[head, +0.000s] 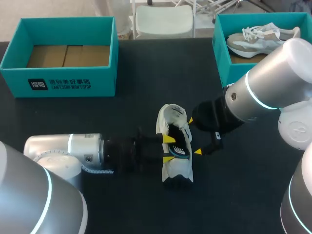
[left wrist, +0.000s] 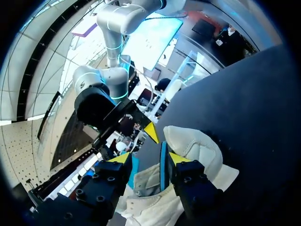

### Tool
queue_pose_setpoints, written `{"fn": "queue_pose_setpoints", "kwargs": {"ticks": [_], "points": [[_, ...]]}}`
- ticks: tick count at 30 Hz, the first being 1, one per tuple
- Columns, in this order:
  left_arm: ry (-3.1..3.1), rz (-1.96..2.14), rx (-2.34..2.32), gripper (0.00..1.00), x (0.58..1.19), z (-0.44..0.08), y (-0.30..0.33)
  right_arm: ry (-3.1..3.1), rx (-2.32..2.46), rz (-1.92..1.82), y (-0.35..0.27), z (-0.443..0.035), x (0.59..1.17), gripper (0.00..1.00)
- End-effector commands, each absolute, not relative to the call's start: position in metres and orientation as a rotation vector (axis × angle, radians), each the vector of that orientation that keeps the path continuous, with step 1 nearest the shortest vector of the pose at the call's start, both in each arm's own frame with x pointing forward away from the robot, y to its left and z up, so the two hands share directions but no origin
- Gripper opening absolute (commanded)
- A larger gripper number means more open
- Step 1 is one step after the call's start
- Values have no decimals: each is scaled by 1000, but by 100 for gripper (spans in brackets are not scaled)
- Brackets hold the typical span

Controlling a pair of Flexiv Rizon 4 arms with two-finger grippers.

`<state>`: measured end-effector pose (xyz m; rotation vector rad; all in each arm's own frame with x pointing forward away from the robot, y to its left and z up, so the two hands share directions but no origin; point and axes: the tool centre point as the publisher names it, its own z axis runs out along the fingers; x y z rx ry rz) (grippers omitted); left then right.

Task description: Take the shoe out of the shoebox, open the shoe tongue, remove and reinsert the insole, then place the shoe into the shoebox

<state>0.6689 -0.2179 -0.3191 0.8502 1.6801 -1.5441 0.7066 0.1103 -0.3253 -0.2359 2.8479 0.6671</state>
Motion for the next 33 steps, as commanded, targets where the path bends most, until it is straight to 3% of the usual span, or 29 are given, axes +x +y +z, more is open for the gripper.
{"fn": "queue_pose_setpoints", "kwargs": {"ticks": [1,9,12,15,18,21,33], "points": [[1674,-1527,859,49,662,-304,-199,2845,-234,665,111,-327,706,100],[1670,-1507,927,62,660,-290,-187,2845,-234,665,111,-327,706,100],[1694,-1510,955,71,661,-287,-184,2845,-234,665,111,-327,706,100],[1736,-1461,1016,90,663,-284,-182,2845,-234,665,111,-327,706,100],[1769,-1453,1123,91,666,-282,-181,2845,-234,665,111,-327,706,100],[1814,-1424,1248,100,670,-280,-181,2845,-234,665,111,-327,706,100],[1999,-1290,1630,100,696,-261,-185,2845,-234,665,111,-327,706,100]]}}
